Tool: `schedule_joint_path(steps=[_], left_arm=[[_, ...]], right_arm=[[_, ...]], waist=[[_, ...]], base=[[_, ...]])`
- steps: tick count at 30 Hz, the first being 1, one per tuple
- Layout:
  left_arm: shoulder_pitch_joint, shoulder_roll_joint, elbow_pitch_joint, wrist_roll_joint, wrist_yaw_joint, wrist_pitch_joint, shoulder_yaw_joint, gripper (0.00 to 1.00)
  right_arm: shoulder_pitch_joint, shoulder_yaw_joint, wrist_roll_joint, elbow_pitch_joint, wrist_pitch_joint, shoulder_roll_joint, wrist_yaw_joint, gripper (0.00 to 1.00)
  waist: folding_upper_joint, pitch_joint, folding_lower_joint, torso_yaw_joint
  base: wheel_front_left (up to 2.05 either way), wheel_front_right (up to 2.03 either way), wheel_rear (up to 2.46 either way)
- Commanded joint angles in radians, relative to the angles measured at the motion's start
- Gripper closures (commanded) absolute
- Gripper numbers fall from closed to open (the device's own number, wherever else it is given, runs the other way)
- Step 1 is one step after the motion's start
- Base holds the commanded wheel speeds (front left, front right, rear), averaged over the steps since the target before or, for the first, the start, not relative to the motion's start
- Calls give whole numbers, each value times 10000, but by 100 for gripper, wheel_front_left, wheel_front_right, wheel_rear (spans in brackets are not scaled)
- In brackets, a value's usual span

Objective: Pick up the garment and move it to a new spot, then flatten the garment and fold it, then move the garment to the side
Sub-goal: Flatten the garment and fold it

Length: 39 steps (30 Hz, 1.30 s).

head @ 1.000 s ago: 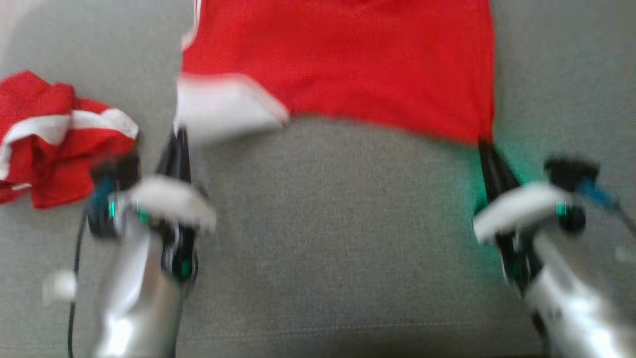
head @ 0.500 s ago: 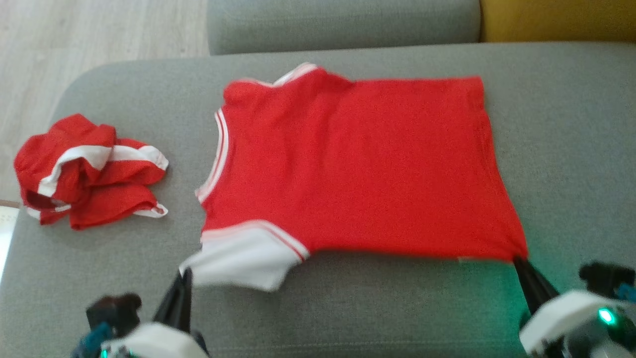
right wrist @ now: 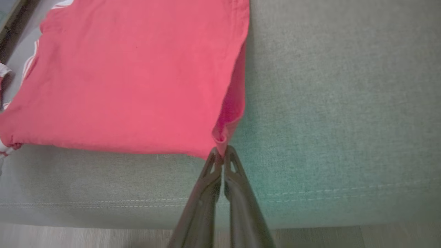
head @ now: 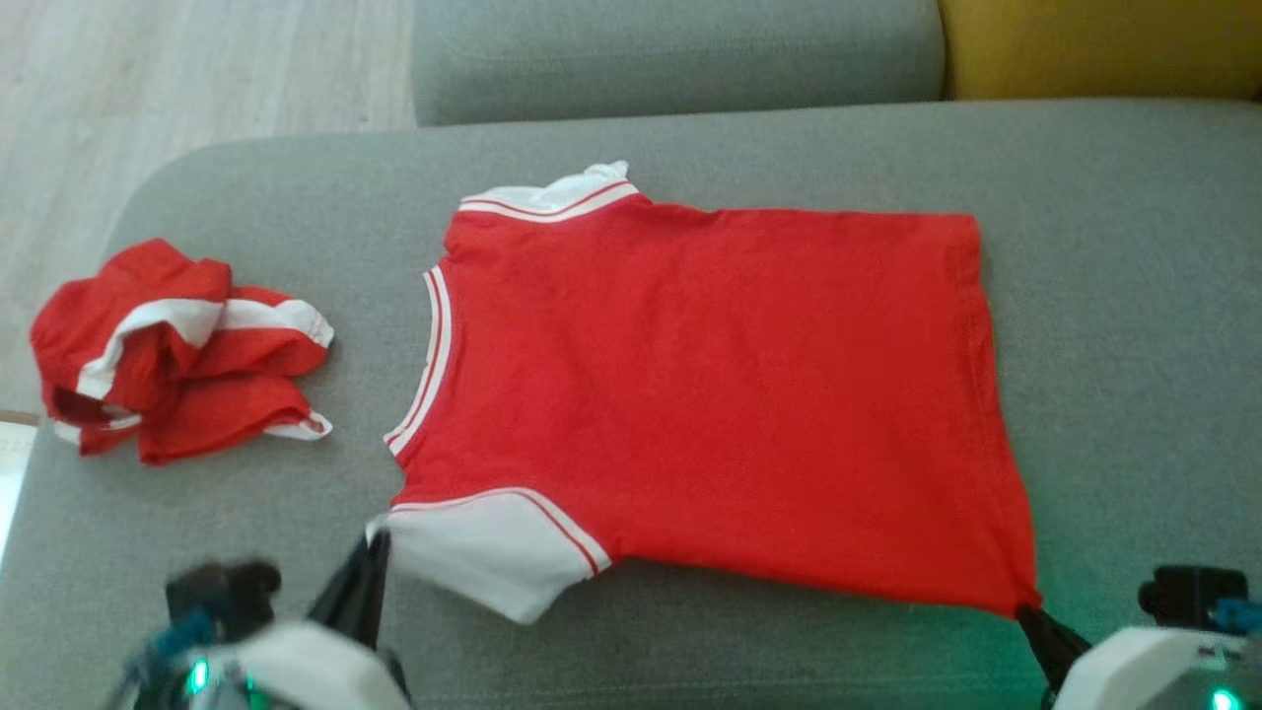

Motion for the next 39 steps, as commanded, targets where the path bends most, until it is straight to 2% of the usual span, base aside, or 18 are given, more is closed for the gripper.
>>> schedule_joint_path(steps=[1,4,10,19,20,21,22,25,32,36,39], left_arm=[[-1091,88,-209,-213,-95,99,418,100],[-1722,120,148,-473,-242,332,466,100],[-3916,182,1726,-1147,-656,831,627,100],[-6620,63,4524,-1408,-1216,59,718,100],[-6808,23,4813,-1433,-1280,-75,706,76],[-6950,18,5099,-1396,-1324,-184,667,14],[-7056,-12,5336,-1388,-1375,-318,631,0],[-7175,3,5711,-960,-1295,-1155,529,0],[-6352,46,5195,451,-517,-3831,293,0],[-5518,-5,4459,799,-247,-4625,167,0],[-4875,-36,3898,972,-95,-4795,37,0]], right_arm=[[-803,56,-53,-356,249,-209,75,100],[-1277,-9,-38,-277,626,-210,75,100],[-2951,-177,72,252,1034,-221,75,100],[-4620,97,426,1624,-158,-366,75,100],[-4724,213,486,1694,-397,-414,75,100],[-4794,314,533,1772,-627,-454,75,53],[-4850,439,554,1804,-909,-504,75,0],[-4846,761,495,1730,-1977,-657,75,0],[-4301,1135,-619,833,-5100,-818,75,0],[-3663,1092,-1276,248,-5960,-748,75,0],[-3082,997,-1559,-200,-6059,-587,75,0]], waist=[[-1,220,1,-84],[-1,461,1,-151],[-1,1247,1,-359],[-1,2054,1,-540],[-1,2114,1,-552],[-1,2163,1,-572],[-1,2200,1,-593],[-1,2256,1,-619],[-1,2121,1,-587],[-1,1852,1,-487],[-1,1610,1,-409]], base=[[0,0,0],[0,0,0],[0,0,0],[0,0,0],[0,0,0],[0,0,0],[0,0,0],[0,0,0],[0,0,0],[0,0,0],[0,0,0]])
